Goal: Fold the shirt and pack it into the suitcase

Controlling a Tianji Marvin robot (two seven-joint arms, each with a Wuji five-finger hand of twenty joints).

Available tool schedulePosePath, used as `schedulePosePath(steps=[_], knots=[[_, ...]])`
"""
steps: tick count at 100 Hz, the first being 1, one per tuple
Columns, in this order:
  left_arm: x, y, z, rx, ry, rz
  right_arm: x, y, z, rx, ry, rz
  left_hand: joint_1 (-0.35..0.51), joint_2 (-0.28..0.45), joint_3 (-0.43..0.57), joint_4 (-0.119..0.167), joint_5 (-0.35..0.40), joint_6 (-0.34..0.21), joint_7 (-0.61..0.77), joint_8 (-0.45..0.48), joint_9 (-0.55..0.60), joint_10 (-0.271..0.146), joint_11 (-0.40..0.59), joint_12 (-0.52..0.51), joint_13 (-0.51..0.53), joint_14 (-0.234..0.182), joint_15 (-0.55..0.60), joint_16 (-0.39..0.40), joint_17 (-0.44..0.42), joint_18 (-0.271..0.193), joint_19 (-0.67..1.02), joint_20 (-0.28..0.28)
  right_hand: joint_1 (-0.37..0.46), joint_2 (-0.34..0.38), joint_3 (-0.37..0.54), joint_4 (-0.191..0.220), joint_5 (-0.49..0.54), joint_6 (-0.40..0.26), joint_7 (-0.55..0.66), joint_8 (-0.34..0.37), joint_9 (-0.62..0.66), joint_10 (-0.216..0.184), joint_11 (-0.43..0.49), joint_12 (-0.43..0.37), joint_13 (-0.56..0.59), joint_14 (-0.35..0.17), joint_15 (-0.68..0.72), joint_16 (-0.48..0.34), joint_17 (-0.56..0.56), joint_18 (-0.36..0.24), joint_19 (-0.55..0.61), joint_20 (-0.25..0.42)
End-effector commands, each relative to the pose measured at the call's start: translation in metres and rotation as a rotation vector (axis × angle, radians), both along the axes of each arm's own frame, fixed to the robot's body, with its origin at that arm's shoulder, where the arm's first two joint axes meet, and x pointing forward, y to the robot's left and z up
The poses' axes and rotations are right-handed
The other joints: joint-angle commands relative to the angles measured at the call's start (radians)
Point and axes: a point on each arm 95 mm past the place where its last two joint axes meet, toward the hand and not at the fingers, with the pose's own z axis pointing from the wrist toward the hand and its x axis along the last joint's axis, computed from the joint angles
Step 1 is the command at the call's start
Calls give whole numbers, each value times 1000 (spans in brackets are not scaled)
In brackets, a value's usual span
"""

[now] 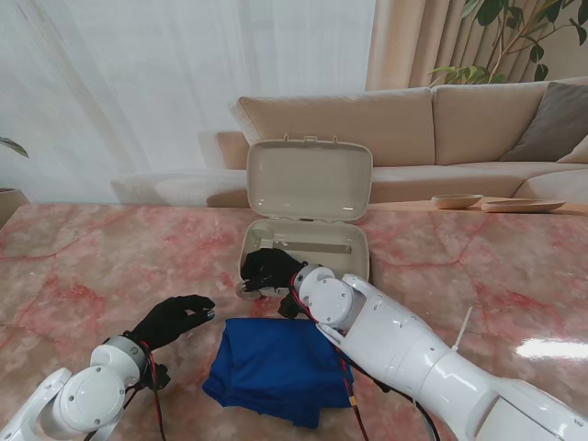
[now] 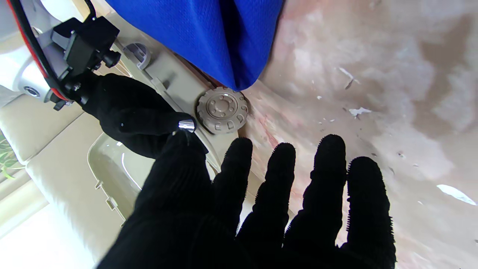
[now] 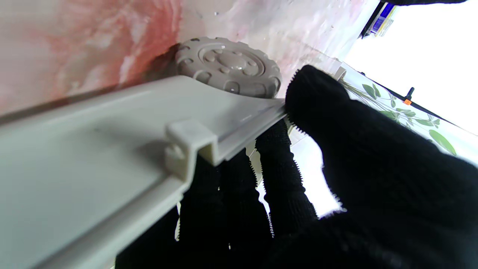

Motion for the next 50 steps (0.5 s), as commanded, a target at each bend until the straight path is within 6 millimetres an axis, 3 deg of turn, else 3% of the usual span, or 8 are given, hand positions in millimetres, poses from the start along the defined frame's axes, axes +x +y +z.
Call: schedulePosePath(steps=[1,15,18,38,45,50], knots=[[-4,1,-5,2,17,7,-3,8,0,9,17,18,-37,25,-31,11,12,-20,8,4,20,-7,-11,-9,-7,-4,-5,-1,-6,22,-7,15,-12,38,60,19,-1,-100,18,9,-23,-27,-11,-27,-5,12,-27,-26,-16,0,-14,-21],[-4,1,-6,1,19,11,-2,9,1,19,33,8,-35,26,-30,11,14,-20,10,4,20,-7,-11,-10,-7,-5,-6,-1,-7,22,-7,15,-88,48,64,33,1,-81,-66,52,-47,-22,-19,-50,-30,17,-48,-37,-41,5,-23,-21],[-4,1,-6,1,19,12,-2,9,1,19,35,7,-34,26,-30,12,14,-19,10,4,19,-7,-12,-10,-7,-6,-6,-1,-7,21,-6,15,-99,48,65,38,10,-78,-108,88,-51,-21,-21,-56,-33,17,-55,-41,-45,6,-26,-19],[-5,2,-7,0,22,15,-2,9,2,18,43,3,-31,27,-30,12,18,-18,13,5,20,-8,-11,-10,-8,-5,-6,-1,-7,21,-7,14,-164,53,74,68,26,-64,-187,126,-67,-16,-39,-66,-48,19,-80,-54,-58,12,-35,-18],[-5,2,-7,0,24,15,-2,8,2,19,44,-1,-31,26,-30,11,18,-18,13,5,21,-7,-11,-9,-7,-5,-6,-1,-6,22,-6,14,-188,56,78,94,35,-59,-230,156,-73,-13,-43,-69,-53,22,-90,-58,-65,16,-39,-16],[-5,3,-7,-1,23,15,-2,8,3,20,43,-5,-31,26,-30,12,18,-17,13,5,21,-8,-10,-9,-7,-5,-6,-1,-6,22,-6,14,-212,50,82,122,45,-56,-279,215,-77,-13,-47,-72,-58,22,-98,-62,-69,18,-41,-14]])
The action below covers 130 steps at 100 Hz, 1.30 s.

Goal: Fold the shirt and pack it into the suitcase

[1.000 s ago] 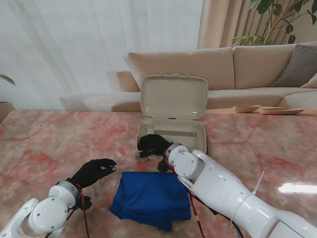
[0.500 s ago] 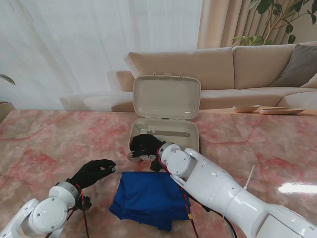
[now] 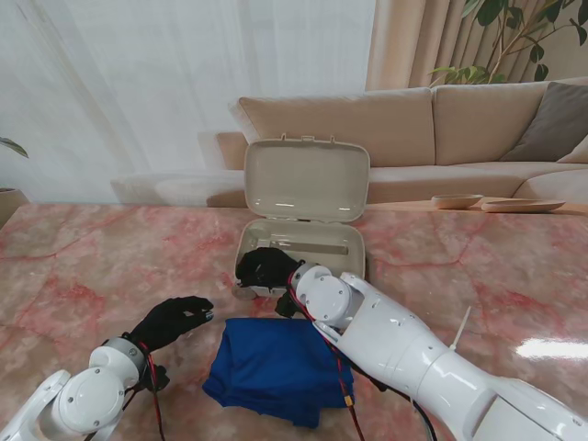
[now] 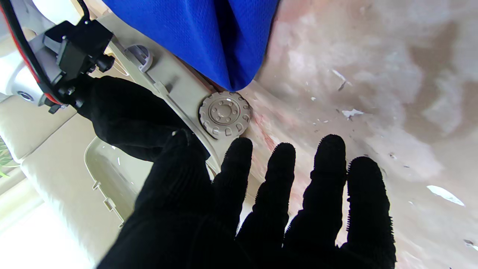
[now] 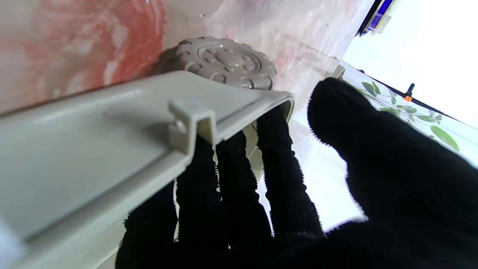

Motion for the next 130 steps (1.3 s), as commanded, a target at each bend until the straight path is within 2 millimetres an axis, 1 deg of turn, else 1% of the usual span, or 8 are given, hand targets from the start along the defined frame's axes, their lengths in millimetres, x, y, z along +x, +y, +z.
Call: schedulePosePath(steps=[1,13,43,69,85,101,113,130], knots=[[-3,1,-5,0,17,4,-3,4,1,7,16,4,-32,27,-31,11,18,-18,12,5,22,-7,-10,-9,-6,-5,-6,-1,-6,22,-6,14,-55,-14,30,56,17,-31,-54,45,-27,-13,-15,-21,-26,2,-12,-22,-15,6,-4,-11],[-2,1,-3,-4,10,1,-2,2,6,2,3,-16,-31,26,-31,11,19,-17,13,5,22,-5,-10,-9,-5,-3,-5,-1,-4,22,-6,14,-97,-50,24,55,10,-30,-69,57,-34,-13,-23,-25,-30,0,-28,-30,-23,15,-6,-9],[2,-3,7,-34,-12,-11,-2,-5,21,4,-27,-57,-31,26,-31,11,20,-16,11,3,21,-5,-11,-10,-5,0,-5,-2,-4,23,-7,11,-124,-61,2,48,11,-25,-84,72,-32,-12,-36,-31,-26,3,-48,-39,-25,21,-8,-5],[4,-12,18,-51,-41,-30,-18,-27,43,-30,-128,-81,-33,28,-31,11,21,-14,8,2,22,-4,-12,-10,-6,-1,-5,-2,-5,23,-7,9,-143,-43,-24,49,9,-20,-103,79,-35,-6,-45,-33,-26,7,-54,-39,-28,25,-11,-3],[6,-23,20,-75,-52,-53,-37,-49,57,-62,-178,-83,-35,28,-32,11,22,-15,8,3,21,-6,-13,-10,-6,-2,-5,-2,-5,23,-6,9,-147,-28,-38,55,1,-15,-119,82,-37,-1,-57,-38,-32,13,-67,-43,-32,26,-16,-3],[7,-34,26,-99,-66,-81,-63,-79,65,-89,-190,-90,-36,29,-32,11,23,-13,7,3,23,-4,-13,-11,-6,0,-5,-2,-4,20,-6,8,-141,1,-76,64,-3,-6,-154,90,-34,12,-94,-47,-37,22,-106,-53,-40,30,-40,-8],[7,-42,28,-107,-70,-111,-87,-97,66,-141,-179,-107,-36,28,-32,11,29,-11,8,3,30,-15,-10,-9,-6,1,-5,-3,-6,20,-6,8,-120,47,-133,72,46,-2,-161,105,44,25,-127,-55,23,41,-127,-57,-4,63,-46,-7],[7,-53,25,-118,-75,-145,-117,-115,62,-191,-133,-91,-37,28,-32,10,26,-14,9,5,22,-8,-14,-11,-14,-1,-11,-5,-12,21,-13,5,-108,84,-193,82,43,7,-187,110,53,33,-170,-61,21,41,-212,-88,-15,68,-84,-26]])
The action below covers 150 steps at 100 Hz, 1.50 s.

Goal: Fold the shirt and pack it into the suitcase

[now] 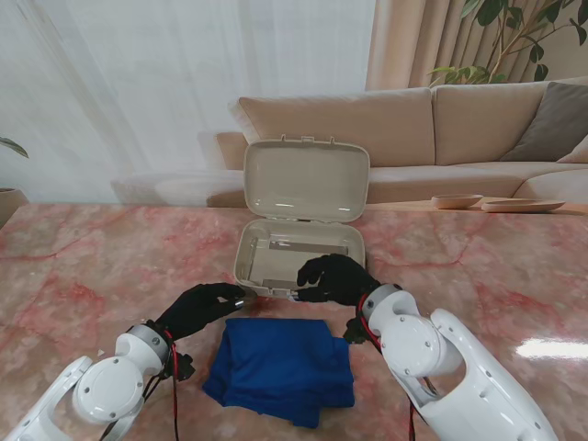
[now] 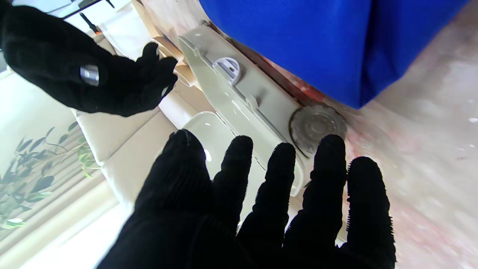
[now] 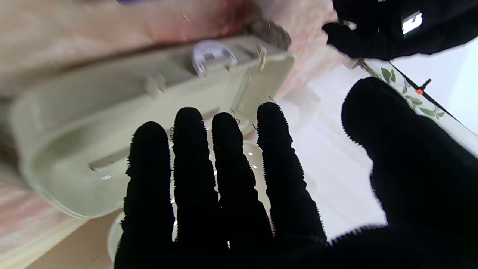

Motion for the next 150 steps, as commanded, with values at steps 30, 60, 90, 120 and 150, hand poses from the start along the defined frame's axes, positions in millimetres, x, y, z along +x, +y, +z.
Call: schedulePosePath(steps=[30,60,90,120,150], knots=[[-7,-11,-9,2,5,-55,-44,-17,-35,-7,88,-29,-39,23,-33,9,2,5,-3,2,0,11,-28,-23,-43,6,-36,-28,-15,-49,-100,-80,-19,24,-74,55,-15,26,-60,26,-21,16,-58,-21,-16,3,-159,-92,632,-515,46,176],[-16,-13,-17,58,-12,-80,-57,-15,-52,-23,79,-37,-52,22,-34,8,-21,16,-26,-7,-28,10,-38,-33,-69,6,-50,-45,-27,-72,-105,-139,-43,6,-71,50,-66,47,-94,26,-101,16,-53,-38,-79,-10,-179,-105,-71,-4,-277,47],[-17,-17,-30,139,-58,-109,-60,-10,-63,-43,62,-35,-95,22,-35,8,-99,49,-86,-26,-108,21,-70,-53,-125,-4,-85,-69,-65,-76,-120,-156,-71,-16,-64,47,-135,67,-138,22,-198,14,-53,-48,-169,-11,-197,-109,-17,-75,-305,-65],[-15,-21,-41,150,-42,-143,-62,-6,-73,-73,42,-29,-108,17,-35,8,-125,63,-113,-27,-178,18,-97,-85,-222,-18,-165,-158,-117,-125,-223,-266,-80,-33,-104,39,-167,81,-165,18,-242,18,-61,-51,-253,13,-205,-97,-216,-25,-259,21],[-15,-24,-47,232,-34,-183,-61,-2,-79,-99,29,-17,-146,28,-37,9,-232,58,-180,-50,-237,9,-128,-104,-276,-15,-219,-218,-144,-100,-272,-325,-93,-18,-164,39,-209,91,-191,11,-332,20,-95,-61,-297,21,-223,-100,-249,-20,-269,7]])
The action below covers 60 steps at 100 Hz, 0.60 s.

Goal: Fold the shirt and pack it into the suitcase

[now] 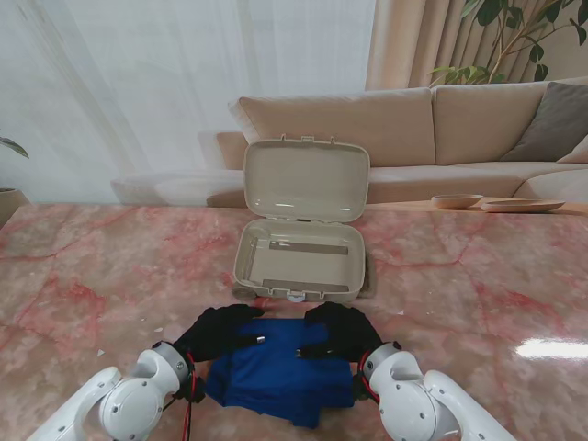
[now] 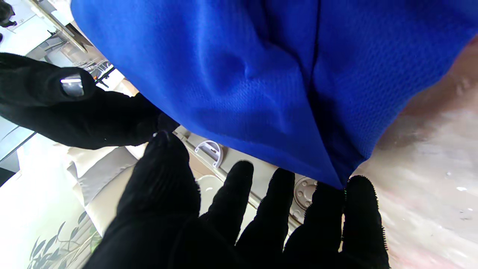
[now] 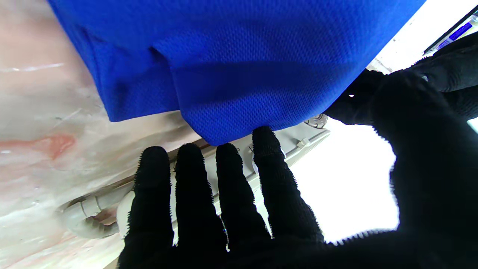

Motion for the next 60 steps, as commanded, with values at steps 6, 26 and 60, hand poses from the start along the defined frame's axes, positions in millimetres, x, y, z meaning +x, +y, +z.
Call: schedulePosePath(steps=[6,26,60], knots=[[-1,0,-7,26,17,-4,-2,2,-8,-9,25,0,-41,30,-37,10,-108,0,-51,-24,-64,-8,-29,-17,-45,-12,-34,-22,-21,-2,-28,-22,-42,-5,-41,18,-38,2,-30,-6,-58,11,-18,-24,-17,13,-6,1,-13,4,21,-3],[0,-1,-12,66,59,-35,1,5,-11,-30,49,19,-62,24,-32,16,-269,-39,-175,-183,-202,-15,-83,-54,-80,-16,-59,-40,-11,99,-46,20,-41,-7,-67,25,-50,4,-38,-7,-83,16,-34,-41,12,32,-3,3,-3,22,20,-8],[2,-2,-18,83,115,-94,4,11,-17,-60,85,60,-49,-25,-30,16,-268,-85,-158,-226,-210,-24,-96,-50,-56,-19,-43,-20,14,141,-12,74,-45,-40,-69,32,-42,15,-54,-18,-81,38,-38,-65,77,41,75,49,35,33,94,23]])
